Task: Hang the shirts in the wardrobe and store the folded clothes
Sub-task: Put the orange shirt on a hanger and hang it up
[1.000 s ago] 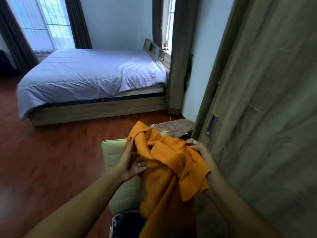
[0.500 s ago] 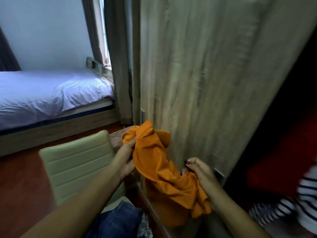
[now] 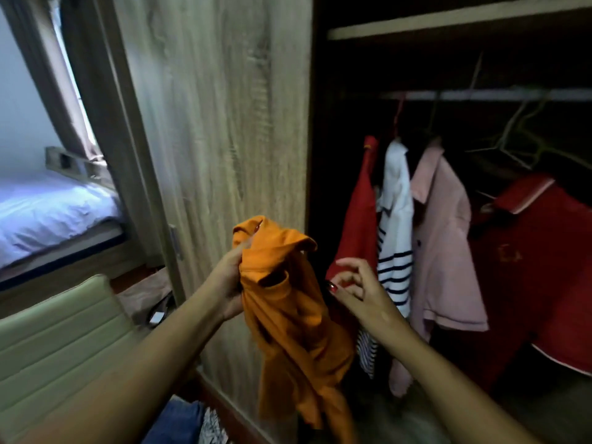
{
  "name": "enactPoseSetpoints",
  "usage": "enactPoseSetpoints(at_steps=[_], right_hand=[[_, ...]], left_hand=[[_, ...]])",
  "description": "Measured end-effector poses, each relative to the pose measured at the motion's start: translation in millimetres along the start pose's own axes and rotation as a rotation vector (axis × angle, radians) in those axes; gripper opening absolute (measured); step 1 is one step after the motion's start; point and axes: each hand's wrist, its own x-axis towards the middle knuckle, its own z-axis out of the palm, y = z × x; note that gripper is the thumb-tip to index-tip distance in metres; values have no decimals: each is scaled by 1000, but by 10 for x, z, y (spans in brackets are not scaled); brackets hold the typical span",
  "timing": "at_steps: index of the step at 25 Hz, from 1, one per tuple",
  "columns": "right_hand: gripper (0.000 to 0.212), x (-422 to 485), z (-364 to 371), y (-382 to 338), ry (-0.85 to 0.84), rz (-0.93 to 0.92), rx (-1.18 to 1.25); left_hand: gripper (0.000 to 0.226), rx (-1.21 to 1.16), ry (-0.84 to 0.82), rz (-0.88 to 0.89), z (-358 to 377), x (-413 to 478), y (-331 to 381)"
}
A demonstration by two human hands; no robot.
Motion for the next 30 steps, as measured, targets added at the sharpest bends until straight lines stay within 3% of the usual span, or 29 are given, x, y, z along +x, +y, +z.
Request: enactPoseSetpoints(at_steps=[3,7,9,12,13,15,17,20,22,24,26,30], right_hand=[[59,-77,-127,-210,36,-144,-117],[22,-87,-140,-515,142,-350,-216],[14,-80,-151,-648,230,-320,-144],[10,-56,-159,-855,258,-294,-158],[10,-42,-158,-932,251,-310,-190],[12,10,-175,-1043,275,-327,-251],[14,54,-235,-1061,331,-321,-270],[15,99,-404,-1024,466,-263,-214],[19,105,-586,-1029,542,-249,-182],[27,92,-803,-1047,556,-249,-262],[26,56,-988,-1047,553,-209,-314],[24,-81,-1276,-1041,624,-191,-305]], left_hand=[[49,125,-69,-152,265,6,25],[61,278,-98,-262,429,-7,33],[57,479,-184,-153,420,-47,43],[48,1035,-365,27,411,-62,42],[38,1203,-390,131,410,-42,39],[45,1455,-319,403,363,13,64],[41,1525,-194,656,282,25,119],[26,1566,-210,855,131,21,157],[33,1622,-281,862,54,11,185],[58,1695,-398,856,0,32,230],[54,1849,-524,979,25,91,250],[29,1602,-286,962,386,301,275]])
